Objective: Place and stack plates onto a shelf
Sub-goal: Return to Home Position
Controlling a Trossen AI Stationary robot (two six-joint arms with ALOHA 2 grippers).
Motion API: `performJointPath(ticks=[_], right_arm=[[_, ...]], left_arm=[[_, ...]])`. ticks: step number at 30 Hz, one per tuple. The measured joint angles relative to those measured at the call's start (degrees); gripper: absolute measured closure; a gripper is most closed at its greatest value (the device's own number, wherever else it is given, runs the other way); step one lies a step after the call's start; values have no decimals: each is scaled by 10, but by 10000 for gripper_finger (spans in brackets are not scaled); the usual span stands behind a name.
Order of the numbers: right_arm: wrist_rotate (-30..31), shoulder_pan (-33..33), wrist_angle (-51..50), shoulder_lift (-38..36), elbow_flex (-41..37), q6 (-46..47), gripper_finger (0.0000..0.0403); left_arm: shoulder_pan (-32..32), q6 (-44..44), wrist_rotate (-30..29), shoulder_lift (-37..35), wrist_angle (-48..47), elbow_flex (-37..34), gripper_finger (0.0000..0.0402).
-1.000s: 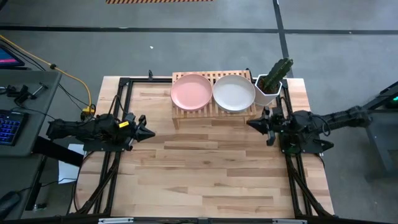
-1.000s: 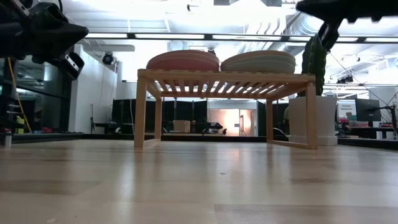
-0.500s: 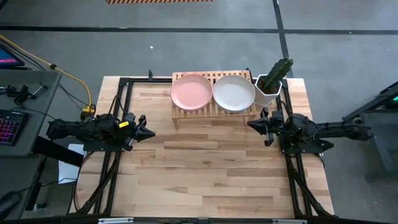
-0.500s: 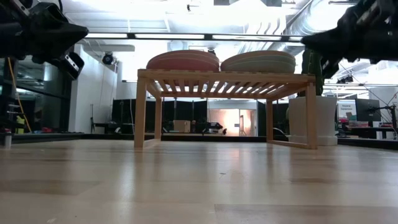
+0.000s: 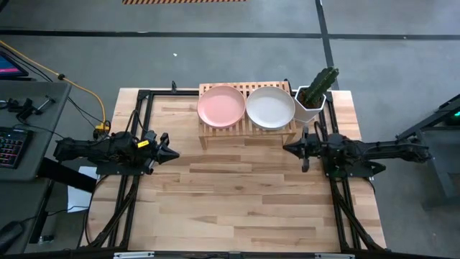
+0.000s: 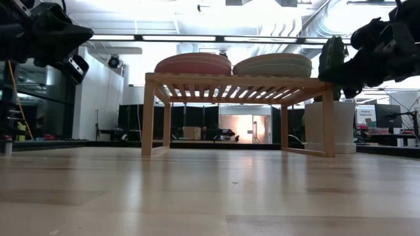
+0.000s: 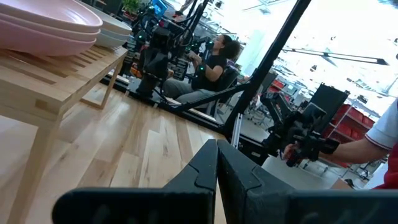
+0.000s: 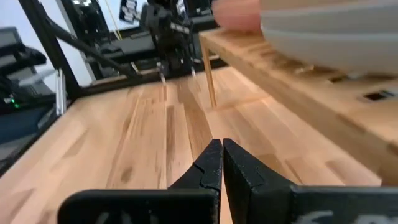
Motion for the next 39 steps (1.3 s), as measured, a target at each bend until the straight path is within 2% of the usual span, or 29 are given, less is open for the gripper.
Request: performJointPath(ticks=[10, 39], right_arm=[[0, 0, -49, 2, 0, 2, 403], [0, 0, -50, 2, 0, 2, 403]], left_arm=[[0, 0, 0, 0, 0, 0, 402], [0, 0, 0, 0, 0, 0, 402]])
